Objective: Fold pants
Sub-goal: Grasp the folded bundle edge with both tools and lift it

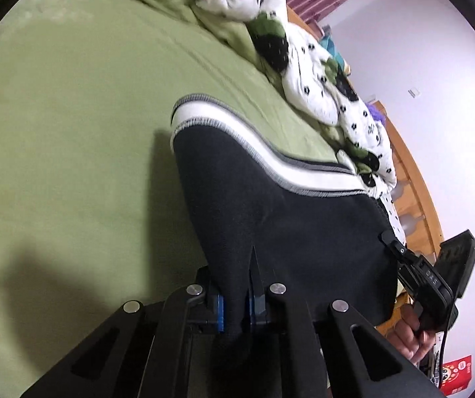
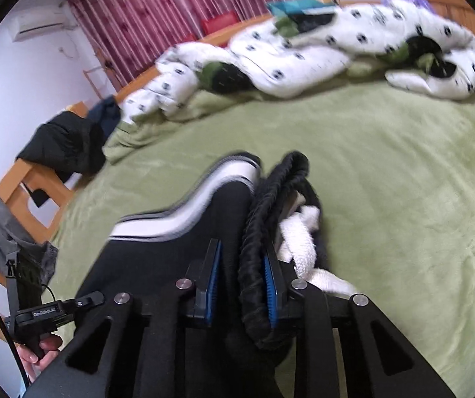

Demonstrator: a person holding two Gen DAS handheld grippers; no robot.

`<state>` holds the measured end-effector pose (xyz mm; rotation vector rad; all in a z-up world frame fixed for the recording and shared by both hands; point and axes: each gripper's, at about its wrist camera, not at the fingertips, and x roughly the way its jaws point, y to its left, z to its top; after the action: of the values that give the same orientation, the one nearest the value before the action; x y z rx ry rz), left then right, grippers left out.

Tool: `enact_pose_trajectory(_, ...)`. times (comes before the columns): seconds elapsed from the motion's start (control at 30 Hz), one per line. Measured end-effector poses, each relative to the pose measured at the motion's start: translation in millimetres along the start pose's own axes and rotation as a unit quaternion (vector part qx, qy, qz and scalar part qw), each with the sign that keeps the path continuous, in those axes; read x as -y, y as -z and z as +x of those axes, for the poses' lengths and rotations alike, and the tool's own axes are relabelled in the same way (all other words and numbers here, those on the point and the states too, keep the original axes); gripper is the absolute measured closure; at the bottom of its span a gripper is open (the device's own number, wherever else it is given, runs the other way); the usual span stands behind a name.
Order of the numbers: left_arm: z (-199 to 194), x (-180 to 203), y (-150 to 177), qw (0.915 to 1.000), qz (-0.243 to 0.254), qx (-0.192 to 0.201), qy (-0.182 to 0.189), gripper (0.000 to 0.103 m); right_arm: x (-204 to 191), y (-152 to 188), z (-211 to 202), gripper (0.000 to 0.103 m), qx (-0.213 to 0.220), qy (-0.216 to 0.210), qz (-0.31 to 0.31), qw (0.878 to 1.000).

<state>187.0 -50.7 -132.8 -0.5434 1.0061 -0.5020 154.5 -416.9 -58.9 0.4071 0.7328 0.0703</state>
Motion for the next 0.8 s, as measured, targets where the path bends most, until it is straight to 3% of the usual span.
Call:
enact_pose_trajectory(0.13, -55, -21, -22, 0.9992, 0.011, 0.028, -0.027, 0.094, -57, -1, 17, 0.083, -0.006, -0.048, 0.006, 0.999)
enact_pose_trajectory(0.3, -111, -59, -37, 0.9917, 0.052, 0.040, -0.111, 0.093, -101, 19, 58, 0.084, -0.061, -0.083, -0.011, 0.995)
enact_pose_trajectory(0.4, -106, -90, -25, 0.9892, 0.060, 0.000, -0.134, 0.090, -110, 41, 80, 0.076, -0.103, -0.024, -0.065, 0.992)
enact_pose_trajectory(0.43, -98, -103, -17, 0.9895, 0.058, -0.010, -0.132, 0.084, -111, 48, 86, 0.067, -0.104, 0.028, -0.095, 0.990)
enact_pose_trajectory(0.47, -90, -109, -10, 0.9877, 0.055, -0.016, -0.146, 0.080, -109, 52, 91, 0.060, -0.114, 0.048, -0.107, 0.987)
enact_pose_trajectory(0.5, -84, -112, -5, 0.9840, 0.053, -0.029, -0.168, 0.073, -106, 57, 96, 0.058, -0.127, 0.058, -0.111, 0.984)
enact_pose_trajectory(0.57, -74, -104, -2, 0.9762, 0.077, -0.046, -0.197, 0.068, -99, 54, 98, 0.056, -0.143, 0.060, -0.094, 0.983)
enact_pose_trajectory(0.63, -73, -92, -3, 0.9683, 0.110, -0.035, -0.222, 0.058, -103, 41, 81, 0.056, -0.117, 0.071, -0.090, 0.986)
enact_pose_trajectory(0.7, -73, -90, -4, 0.9694, 0.104, -0.035, -0.220, 0.056, -106, 31, 59, 0.055, -0.055, 0.078, -0.088, 0.992)
enact_pose_trajectory(0.73, -72, -92, -5, 0.9712, 0.094, -0.033, -0.217, 0.055, -110, 27, 51, 0.054, -0.024, 0.061, -0.086, 0.994)
enact_pose_trajectory(0.8, -71, -97, -8, 0.9737, 0.071, -0.024, -0.215, 0.055, -118, 26, 56, 0.052, -0.021, 0.042, -0.090, 0.995)
